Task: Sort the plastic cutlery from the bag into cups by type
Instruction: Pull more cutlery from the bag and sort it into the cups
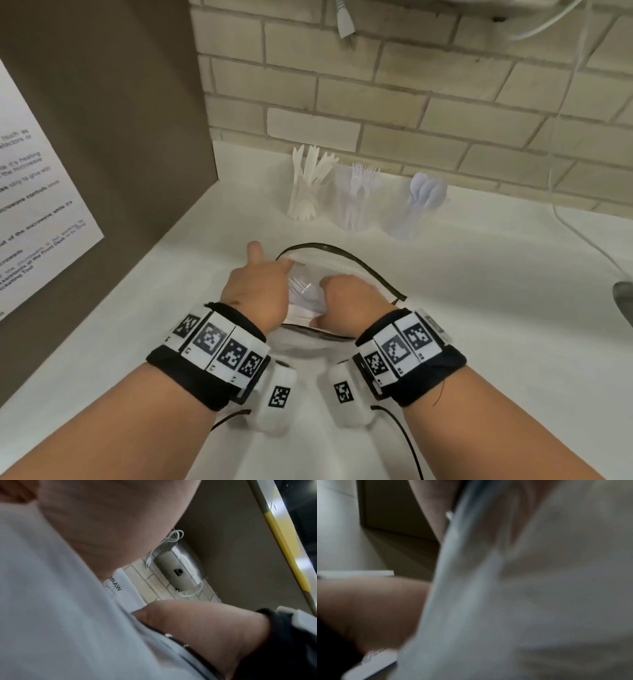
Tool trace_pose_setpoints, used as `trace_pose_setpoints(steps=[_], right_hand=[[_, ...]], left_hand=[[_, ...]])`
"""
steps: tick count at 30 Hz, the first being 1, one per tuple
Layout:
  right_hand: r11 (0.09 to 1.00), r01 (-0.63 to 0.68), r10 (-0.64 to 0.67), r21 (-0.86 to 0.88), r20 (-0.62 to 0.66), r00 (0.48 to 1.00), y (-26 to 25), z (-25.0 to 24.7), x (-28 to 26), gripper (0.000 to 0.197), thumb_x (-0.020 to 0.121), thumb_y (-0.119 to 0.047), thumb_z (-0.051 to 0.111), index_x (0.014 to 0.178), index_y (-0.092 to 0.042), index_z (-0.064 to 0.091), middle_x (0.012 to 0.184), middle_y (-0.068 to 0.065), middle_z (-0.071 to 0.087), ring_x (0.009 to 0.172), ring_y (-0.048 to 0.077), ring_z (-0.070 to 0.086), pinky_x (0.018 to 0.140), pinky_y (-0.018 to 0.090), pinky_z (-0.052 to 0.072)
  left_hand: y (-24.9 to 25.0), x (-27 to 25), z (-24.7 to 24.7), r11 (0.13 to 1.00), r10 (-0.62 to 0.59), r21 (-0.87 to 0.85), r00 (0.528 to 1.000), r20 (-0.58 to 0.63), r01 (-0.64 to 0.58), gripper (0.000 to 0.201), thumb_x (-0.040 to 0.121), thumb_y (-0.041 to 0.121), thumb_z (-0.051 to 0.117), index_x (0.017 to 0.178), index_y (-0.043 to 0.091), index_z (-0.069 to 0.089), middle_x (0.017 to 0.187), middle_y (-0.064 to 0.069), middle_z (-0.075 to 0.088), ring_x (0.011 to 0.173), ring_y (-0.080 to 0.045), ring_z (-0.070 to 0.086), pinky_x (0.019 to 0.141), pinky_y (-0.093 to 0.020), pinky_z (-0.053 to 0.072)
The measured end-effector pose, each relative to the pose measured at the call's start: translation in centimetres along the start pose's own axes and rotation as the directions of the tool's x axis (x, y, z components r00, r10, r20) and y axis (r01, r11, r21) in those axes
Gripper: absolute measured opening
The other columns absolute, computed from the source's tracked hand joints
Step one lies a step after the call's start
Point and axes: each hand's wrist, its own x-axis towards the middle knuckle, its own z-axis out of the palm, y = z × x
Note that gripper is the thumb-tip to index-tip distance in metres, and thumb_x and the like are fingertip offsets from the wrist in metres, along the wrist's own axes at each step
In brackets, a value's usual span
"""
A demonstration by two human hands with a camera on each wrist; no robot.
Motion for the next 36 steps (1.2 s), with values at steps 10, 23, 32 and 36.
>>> trace_pose_setpoints(steps=[10, 23, 32, 36], right_hand=[[0.988, 0.126, -0.12, 0.085, -0.069, 0.99, 0.3, 0.9, -0.5, 0.047, 0.082, -0.039, 0.068, 0.117, -0.011, 0.053, 0.111, 0.006, 0.061, 0.103, 0.025, 0.059, 0.083, 0.031, 0.047], [0.987, 0.015, -0.02, 0.157, 0.026, 0.999, -0.2, 0.8, -0.4, 0.051, 0.082, -0.047, 0.067, 0.117, -0.014, 0.05, 0.115, 0.003, 0.058, 0.109, 0.024, 0.055, 0.092, 0.037, 0.04], [0.957, 0.077, -0.094, 0.281, 0.046, 0.995, 0.6, -0.1, -0.4, 0.034, 0.079, -0.042, 0.072, 0.089, -0.018, 0.049, 0.081, -0.008, 0.049, 0.076, 0.014, 0.049, 0.058, 0.019, 0.035], [0.97, 0.049, -0.069, 0.239, 0.076, 0.995, 0.5, 0.2, 0.1, 0.032, 0.087, -0.037, 0.062, 0.11, -0.016, 0.057, 0.103, 0.0, 0.059, 0.099, 0.022, 0.058, 0.083, 0.032, 0.047]], left_hand=[[-2.2, 0.8, 0.6, 0.987, 0.155, -0.058, 0.981, 0.121, -0.149, 0.079, 0.079, 0.006, 0.063, 0.145, 0.03, 0.027, 0.119, -0.009, 0.048, 0.107, -0.027, 0.056, 0.083, -0.024, 0.043], [-2.5, 1.3, 1.0, 0.952, 0.254, -0.192, 0.965, 0.066, -0.237, 0.065, 0.072, 0.024, 0.074, 0.13, 0.03, 0.045, 0.114, -0.001, 0.056, 0.107, -0.02, 0.058, 0.082, -0.021, 0.041], [-2.9, 0.9, 0.3, 0.982, 0.174, -0.114, 0.96, 0.218, -0.152, 0.081, 0.072, 0.018, 0.073, 0.14, 0.032, 0.031, 0.122, -0.007, 0.04, 0.103, -0.028, 0.058, 0.086, -0.028, 0.048], [-2.4, 0.7, -0.2, 0.973, 0.214, -0.133, 0.953, 0.215, -0.189, 0.09, 0.072, 0.007, 0.071, 0.146, 0.033, 0.026, 0.13, -0.005, 0.039, 0.109, -0.025, 0.056, 0.083, -0.024, 0.045]])
